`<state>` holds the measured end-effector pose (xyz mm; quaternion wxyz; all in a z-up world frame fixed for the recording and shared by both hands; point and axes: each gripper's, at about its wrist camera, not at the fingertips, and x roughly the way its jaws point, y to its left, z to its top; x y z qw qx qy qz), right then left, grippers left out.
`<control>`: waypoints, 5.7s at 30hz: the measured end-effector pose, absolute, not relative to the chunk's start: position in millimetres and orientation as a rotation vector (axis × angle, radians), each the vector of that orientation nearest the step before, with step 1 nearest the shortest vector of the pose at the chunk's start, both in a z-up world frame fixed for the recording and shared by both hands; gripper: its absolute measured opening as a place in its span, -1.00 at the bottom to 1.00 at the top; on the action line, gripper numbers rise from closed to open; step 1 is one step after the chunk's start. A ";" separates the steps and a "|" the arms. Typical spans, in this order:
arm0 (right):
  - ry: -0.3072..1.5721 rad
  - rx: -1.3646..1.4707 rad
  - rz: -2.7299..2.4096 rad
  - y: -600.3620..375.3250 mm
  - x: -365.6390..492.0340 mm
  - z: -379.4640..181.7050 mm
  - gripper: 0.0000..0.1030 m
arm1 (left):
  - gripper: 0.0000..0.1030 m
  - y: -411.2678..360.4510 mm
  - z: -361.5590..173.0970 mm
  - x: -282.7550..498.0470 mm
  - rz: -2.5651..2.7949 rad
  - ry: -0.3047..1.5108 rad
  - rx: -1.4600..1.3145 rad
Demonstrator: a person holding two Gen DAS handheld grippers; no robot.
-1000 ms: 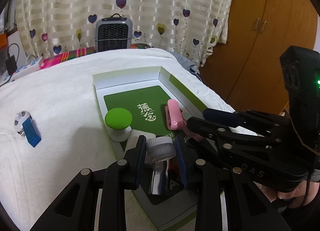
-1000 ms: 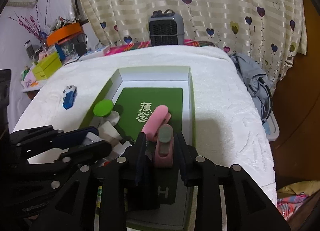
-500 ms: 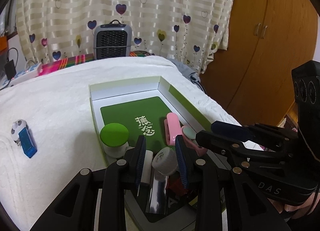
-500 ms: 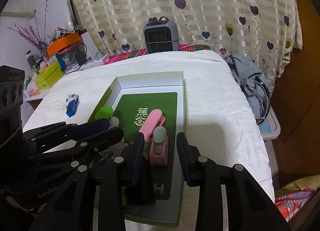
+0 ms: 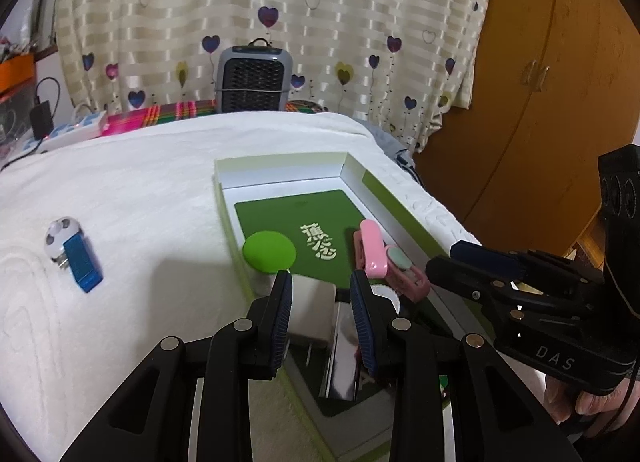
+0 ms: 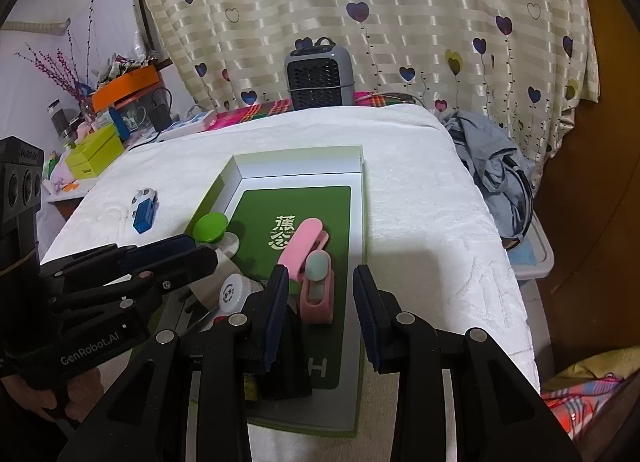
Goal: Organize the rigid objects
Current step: 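Lower both held items into the green box and open both tools, then withdraw both open tools from the box toward the blue USB stick, then grasp the round white head with the left tool while the right tool grasps the blue stick, then carry the white head and blue stick together with both tools to the box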
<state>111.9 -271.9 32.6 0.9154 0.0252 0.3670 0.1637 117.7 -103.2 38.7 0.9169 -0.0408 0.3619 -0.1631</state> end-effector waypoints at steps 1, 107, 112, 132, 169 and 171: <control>0.756 0.050 0.337 -271.5 110.6 33.0 -0.32 | -0.44 -103.0 39.0 117.0 -0.336 0.745 -0.083; 0.902 -0.169 0.666 -21.3 179.4 10.4 -0.02 | -0.33 114.4 27.0 174.5 -0.107 0.742 -0.011; 0.906 -0.191 0.631 -19.1 187.2 0.7 -0.47 | -0.31 110.6 20.3 188.9 -0.115 0.770 -0.015; 0.873 -0.125 0.574 -58.9 164.6 25.9 -0.56 | -0.39 90.1 9.8 207.8 -0.120 0.837 -0.023; 0.719 0.007 0.575 -145.5 83.9 58.8 -0.56 | -0.49 11.5 73.5 62.0 -0.174 0.662 -0.131; 0.716 0.007 0.574 -146.8 80.1 58.7 -0.56 | -0.49 9.1 75.0 57.9 -0.178 0.658 -0.130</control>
